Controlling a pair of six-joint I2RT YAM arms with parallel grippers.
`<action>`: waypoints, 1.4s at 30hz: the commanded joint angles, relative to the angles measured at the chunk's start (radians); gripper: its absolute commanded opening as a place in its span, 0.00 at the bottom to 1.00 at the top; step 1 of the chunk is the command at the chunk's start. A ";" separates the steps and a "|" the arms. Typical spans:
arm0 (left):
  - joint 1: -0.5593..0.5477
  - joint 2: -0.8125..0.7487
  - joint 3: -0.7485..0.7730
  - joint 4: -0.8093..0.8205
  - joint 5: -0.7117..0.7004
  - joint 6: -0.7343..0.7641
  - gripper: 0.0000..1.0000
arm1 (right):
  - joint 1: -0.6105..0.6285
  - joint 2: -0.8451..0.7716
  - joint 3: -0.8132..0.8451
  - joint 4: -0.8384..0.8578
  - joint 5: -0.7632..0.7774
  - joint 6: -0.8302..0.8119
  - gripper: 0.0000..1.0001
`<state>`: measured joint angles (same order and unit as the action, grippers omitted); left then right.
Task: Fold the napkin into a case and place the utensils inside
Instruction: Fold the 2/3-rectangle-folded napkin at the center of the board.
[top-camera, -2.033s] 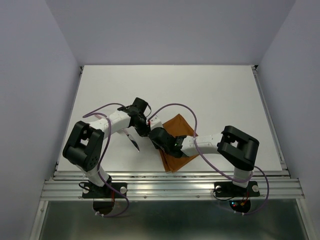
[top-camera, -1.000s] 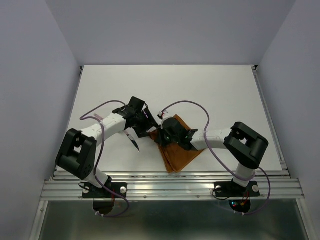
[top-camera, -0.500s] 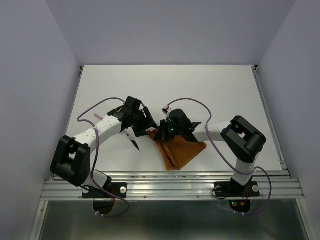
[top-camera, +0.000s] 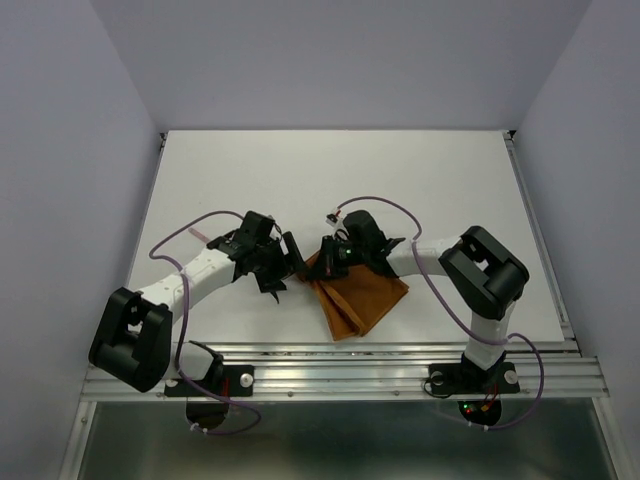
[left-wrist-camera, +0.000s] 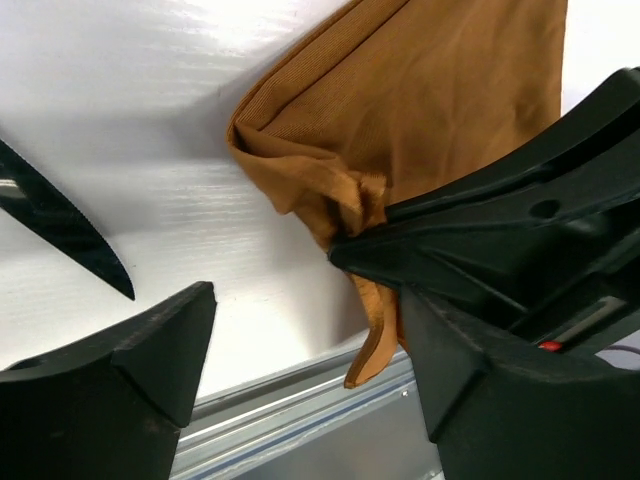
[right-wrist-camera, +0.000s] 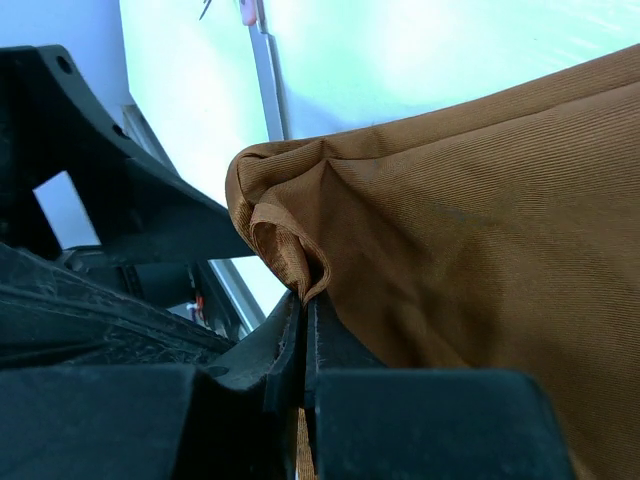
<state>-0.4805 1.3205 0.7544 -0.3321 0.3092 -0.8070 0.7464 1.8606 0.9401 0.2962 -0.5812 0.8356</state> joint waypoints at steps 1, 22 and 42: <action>0.006 -0.001 -0.023 0.060 0.034 0.028 0.89 | -0.018 0.015 0.035 0.040 -0.074 0.019 0.01; 0.052 -0.010 -0.069 0.249 0.007 -0.126 0.68 | -0.056 0.034 0.032 0.041 -0.157 0.028 0.01; 0.052 0.137 0.034 0.303 0.036 -0.066 0.64 | -0.127 0.149 0.092 0.041 -0.332 0.048 0.01</action>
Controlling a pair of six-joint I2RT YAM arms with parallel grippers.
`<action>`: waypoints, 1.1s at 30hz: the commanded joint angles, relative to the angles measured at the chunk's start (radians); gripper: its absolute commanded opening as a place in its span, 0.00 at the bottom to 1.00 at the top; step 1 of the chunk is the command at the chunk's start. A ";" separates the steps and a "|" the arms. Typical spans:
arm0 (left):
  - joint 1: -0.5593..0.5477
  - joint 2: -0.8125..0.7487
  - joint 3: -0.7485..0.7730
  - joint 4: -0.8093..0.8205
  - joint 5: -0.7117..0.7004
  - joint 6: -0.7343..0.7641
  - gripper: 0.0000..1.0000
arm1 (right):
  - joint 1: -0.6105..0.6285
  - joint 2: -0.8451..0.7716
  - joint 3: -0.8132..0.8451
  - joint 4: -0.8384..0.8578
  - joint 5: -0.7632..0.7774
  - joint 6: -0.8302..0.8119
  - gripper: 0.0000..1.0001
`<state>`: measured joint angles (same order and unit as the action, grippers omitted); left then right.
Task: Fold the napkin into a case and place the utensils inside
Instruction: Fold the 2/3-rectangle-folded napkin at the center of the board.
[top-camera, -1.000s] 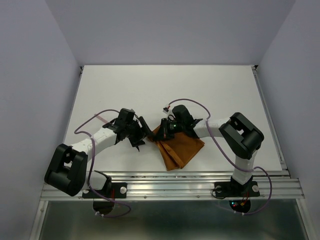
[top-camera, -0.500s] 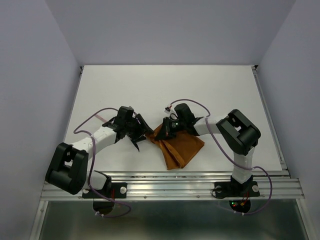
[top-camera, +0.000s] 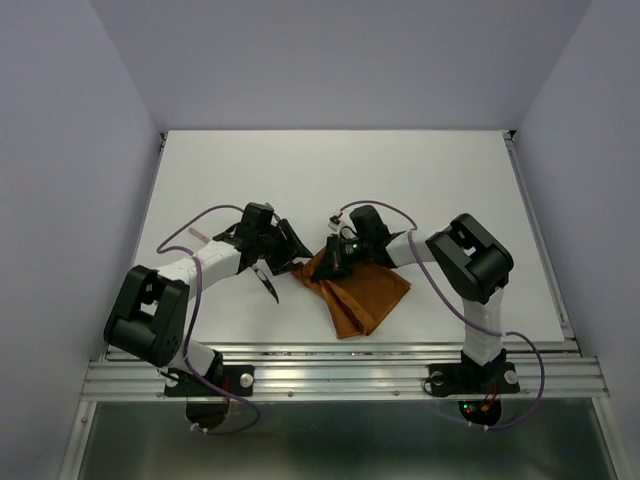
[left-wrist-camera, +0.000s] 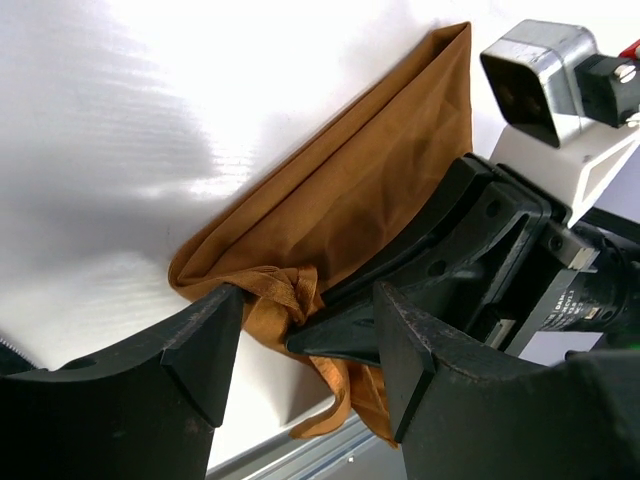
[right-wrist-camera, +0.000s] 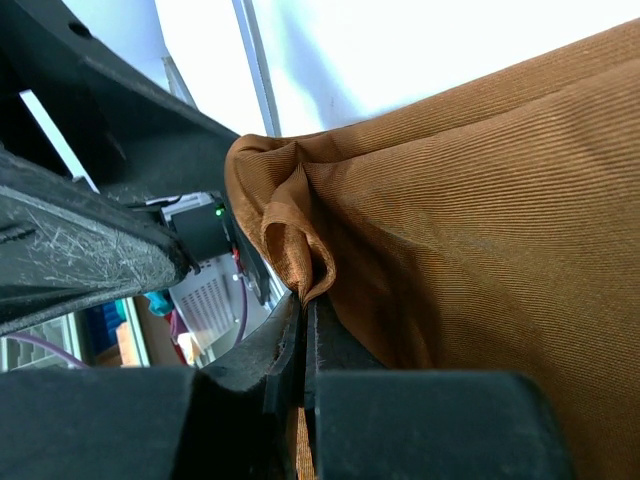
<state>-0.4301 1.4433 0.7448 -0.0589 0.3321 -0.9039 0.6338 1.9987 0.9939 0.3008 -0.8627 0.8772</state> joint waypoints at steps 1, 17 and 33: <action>0.001 0.026 0.051 0.031 0.018 0.034 0.64 | -0.014 0.011 0.040 0.038 -0.053 0.006 0.01; -0.001 0.111 0.080 0.111 0.081 0.039 0.64 | -0.023 0.031 0.037 0.037 -0.067 0.011 0.01; -0.007 0.184 0.045 0.122 0.054 0.031 0.64 | -0.023 -0.179 -0.008 -0.262 0.257 -0.184 0.60</action>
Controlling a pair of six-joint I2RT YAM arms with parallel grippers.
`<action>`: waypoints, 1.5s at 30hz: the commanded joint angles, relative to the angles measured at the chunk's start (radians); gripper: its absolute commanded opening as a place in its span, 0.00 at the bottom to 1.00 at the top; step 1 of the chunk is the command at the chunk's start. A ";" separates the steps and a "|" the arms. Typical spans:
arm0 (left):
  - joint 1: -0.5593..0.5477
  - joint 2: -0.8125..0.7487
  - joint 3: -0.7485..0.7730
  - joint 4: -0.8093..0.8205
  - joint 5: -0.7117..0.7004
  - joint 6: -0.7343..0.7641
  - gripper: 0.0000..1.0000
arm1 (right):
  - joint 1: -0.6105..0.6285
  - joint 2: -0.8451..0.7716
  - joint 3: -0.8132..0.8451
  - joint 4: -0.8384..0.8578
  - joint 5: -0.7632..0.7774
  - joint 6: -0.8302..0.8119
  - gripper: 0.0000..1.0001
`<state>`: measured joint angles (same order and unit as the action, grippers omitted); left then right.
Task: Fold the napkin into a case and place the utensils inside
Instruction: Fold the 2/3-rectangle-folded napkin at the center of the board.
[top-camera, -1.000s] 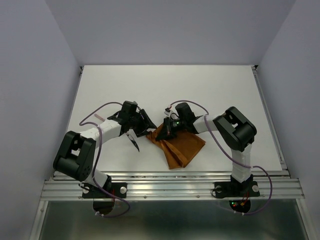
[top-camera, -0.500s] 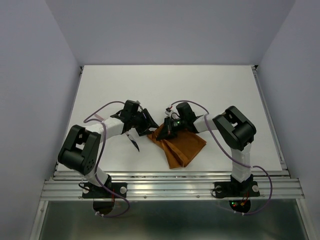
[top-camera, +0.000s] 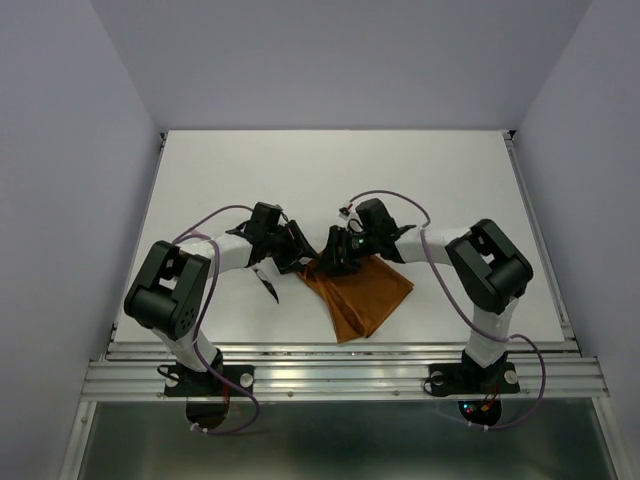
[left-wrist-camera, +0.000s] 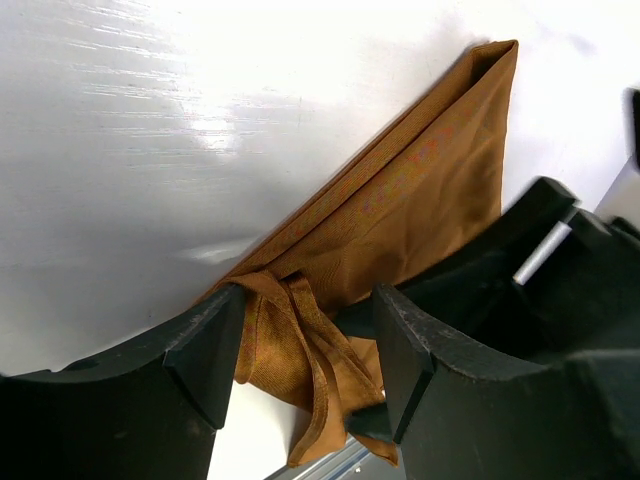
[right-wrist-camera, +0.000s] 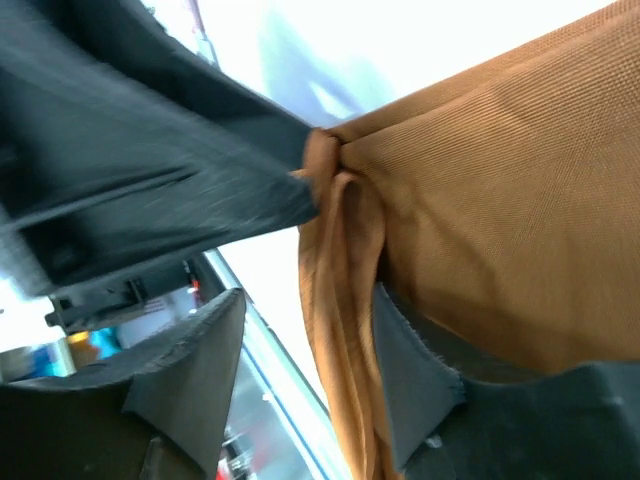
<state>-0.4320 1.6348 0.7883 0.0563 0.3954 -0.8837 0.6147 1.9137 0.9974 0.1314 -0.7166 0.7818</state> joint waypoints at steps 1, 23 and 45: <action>-0.005 -0.004 0.003 0.005 -0.010 0.011 0.64 | -0.004 -0.120 -0.014 -0.108 0.124 -0.113 0.61; -0.010 0.010 -0.001 -0.021 -0.013 0.006 0.64 | 0.666 -0.567 -0.080 -0.642 1.180 -0.136 0.53; -0.010 0.011 -0.008 -0.038 -0.018 -0.001 0.65 | 0.720 -0.334 -0.166 -0.535 1.194 -0.059 0.19</action>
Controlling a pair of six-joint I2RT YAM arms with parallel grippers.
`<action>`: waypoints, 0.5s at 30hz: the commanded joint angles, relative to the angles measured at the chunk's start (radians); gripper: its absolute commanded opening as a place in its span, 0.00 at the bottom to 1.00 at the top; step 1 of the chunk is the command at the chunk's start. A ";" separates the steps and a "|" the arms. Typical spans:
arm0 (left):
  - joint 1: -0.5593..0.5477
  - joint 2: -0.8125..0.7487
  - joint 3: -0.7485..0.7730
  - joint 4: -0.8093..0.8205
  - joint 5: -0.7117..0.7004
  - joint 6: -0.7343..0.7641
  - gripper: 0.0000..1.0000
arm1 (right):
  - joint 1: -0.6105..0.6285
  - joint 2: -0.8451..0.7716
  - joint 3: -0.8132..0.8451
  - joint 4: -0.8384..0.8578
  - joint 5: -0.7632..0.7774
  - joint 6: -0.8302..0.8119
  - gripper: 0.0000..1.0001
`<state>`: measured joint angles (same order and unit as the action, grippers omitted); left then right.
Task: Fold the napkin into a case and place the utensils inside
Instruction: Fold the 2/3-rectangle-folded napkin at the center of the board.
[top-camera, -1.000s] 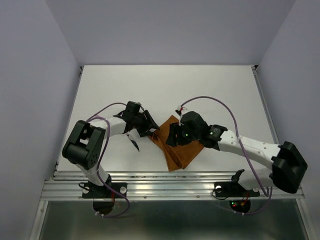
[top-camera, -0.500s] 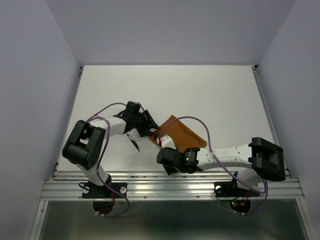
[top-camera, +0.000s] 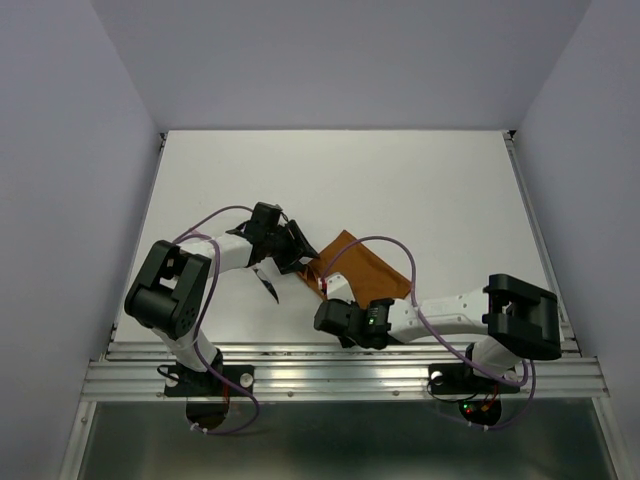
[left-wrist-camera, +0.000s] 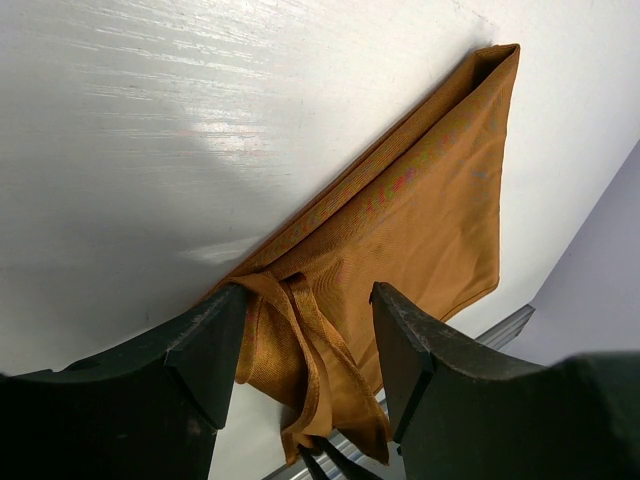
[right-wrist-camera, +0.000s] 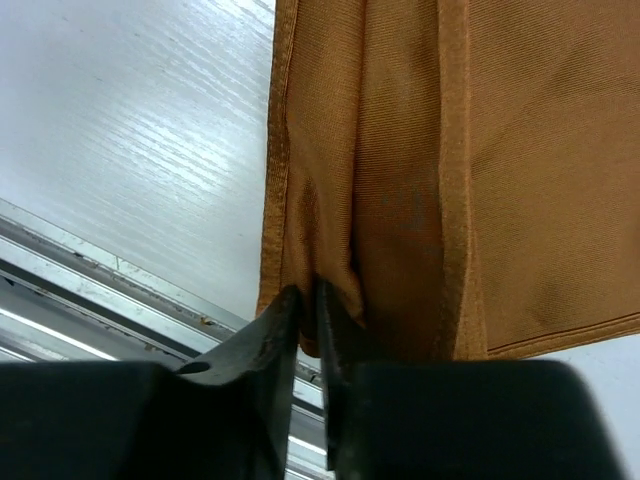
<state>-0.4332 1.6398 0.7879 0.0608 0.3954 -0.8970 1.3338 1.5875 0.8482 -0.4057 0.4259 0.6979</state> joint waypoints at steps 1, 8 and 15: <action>-0.009 0.008 -0.009 -0.042 -0.018 0.013 0.65 | 0.001 -0.021 -0.015 -0.005 0.065 0.026 0.15; -0.009 0.011 -0.012 -0.046 -0.020 0.017 0.64 | 0.001 -0.119 -0.009 -0.058 0.139 0.057 0.01; -0.009 0.011 -0.013 -0.050 -0.021 0.023 0.64 | 0.001 -0.219 -0.055 -0.035 0.149 0.109 0.01</action>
<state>-0.4332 1.6402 0.7879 0.0605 0.3950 -0.8967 1.3338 1.4178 0.8127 -0.4496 0.5144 0.7532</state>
